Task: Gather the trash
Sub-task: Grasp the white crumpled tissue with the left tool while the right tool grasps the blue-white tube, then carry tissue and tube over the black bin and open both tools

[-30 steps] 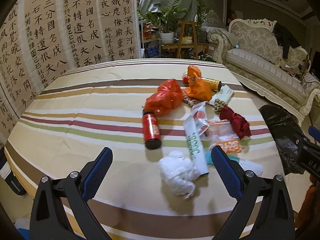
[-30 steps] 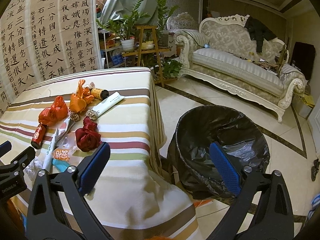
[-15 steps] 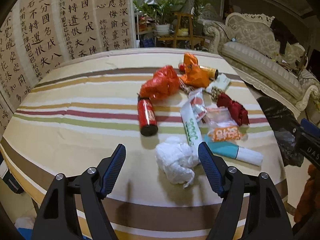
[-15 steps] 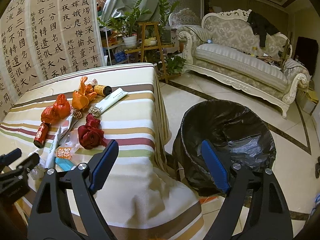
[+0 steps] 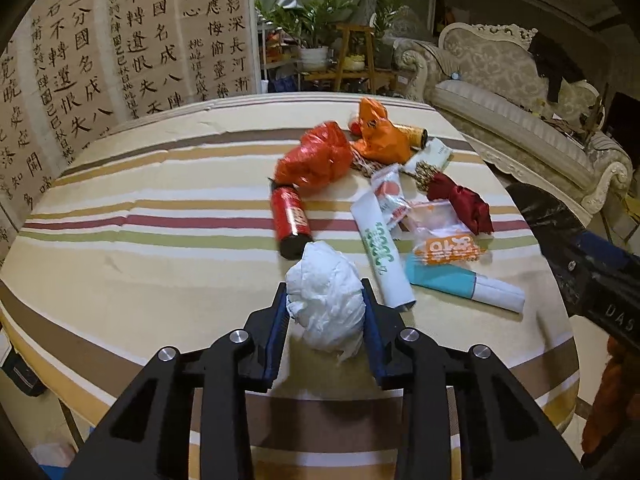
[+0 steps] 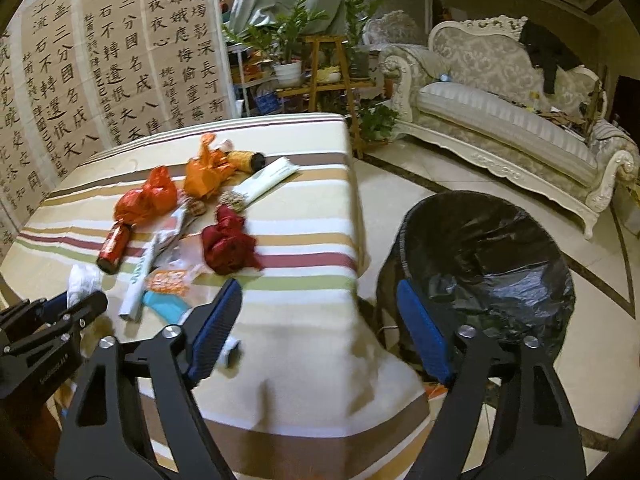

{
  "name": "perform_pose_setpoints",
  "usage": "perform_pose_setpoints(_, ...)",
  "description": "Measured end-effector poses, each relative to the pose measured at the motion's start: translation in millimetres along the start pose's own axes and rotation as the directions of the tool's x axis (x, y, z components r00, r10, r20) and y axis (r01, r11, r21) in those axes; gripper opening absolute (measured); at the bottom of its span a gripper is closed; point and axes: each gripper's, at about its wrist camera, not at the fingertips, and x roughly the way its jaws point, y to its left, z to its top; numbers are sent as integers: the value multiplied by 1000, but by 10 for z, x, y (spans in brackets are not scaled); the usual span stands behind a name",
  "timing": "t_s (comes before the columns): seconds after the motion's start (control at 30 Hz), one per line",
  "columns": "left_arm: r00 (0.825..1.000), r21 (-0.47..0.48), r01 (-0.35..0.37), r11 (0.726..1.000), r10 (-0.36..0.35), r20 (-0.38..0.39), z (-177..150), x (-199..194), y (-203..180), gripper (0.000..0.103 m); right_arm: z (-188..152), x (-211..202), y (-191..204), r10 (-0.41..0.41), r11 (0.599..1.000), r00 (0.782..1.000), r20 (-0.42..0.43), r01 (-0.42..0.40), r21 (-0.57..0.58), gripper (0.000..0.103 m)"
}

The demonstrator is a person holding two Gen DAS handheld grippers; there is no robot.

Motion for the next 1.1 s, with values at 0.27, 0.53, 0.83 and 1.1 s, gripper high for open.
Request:
perform_pose_setpoints(0.27, 1000, -29, -25, 999, 25, 2, -1, 7, 185, 35, -75, 86, 271, 101, 993, 993, -63, -104, -50, 62)
perform_pose_setpoints(0.53, 1000, -45, -26, 999, 27, 6, -53, -28, 280, 35, -118, 128, 517, 167, 979, 981, -102, -177, -101, 56)
perform_pose_setpoints(0.83, 1000, -59, -20, 998, 20, 10, -99, -71, 324, 35, -233, 120, 712, 182, 961, 973, -140, -206, -182, 23)
perform_pose_setpoints(1.1, 1000, -64, -13, 998, 15, 25, -146, -150, 323, 35, -333, -19, 755, 213, 948, 967, -139, -239, -209, 13)
